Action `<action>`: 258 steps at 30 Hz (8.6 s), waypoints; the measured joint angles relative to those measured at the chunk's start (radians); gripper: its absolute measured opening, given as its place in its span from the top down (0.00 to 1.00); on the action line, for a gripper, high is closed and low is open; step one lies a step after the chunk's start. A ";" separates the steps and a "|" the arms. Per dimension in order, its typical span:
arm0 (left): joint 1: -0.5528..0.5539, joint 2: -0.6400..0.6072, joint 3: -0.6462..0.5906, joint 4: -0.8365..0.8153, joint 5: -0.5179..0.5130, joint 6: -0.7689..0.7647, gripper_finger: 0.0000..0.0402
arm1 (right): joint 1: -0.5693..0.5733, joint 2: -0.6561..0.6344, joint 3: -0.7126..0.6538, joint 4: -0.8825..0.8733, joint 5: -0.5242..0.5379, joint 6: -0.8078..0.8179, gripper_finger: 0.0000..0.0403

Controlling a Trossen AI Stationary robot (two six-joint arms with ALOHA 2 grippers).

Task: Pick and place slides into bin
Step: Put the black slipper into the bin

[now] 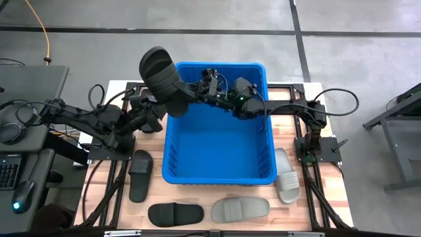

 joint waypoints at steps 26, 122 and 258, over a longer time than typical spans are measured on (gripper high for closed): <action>-0.002 -0.298 0.000 -0.560 0.452 -0.545 0.87 | -0.205 -0.019 0.000 -0.081 -0.579 0.005 0.64; -0.001 -0.406 0.002 -0.647 0.304 -0.665 0.60 | -0.280 -0.323 0.000 -1.199 -0.240 -0.558 0.98; -0.002 -0.476 0.000 -0.391 0.171 -0.294 0.60 | -0.425 0.192 -0.015 -1.739 0.101 -0.292 0.69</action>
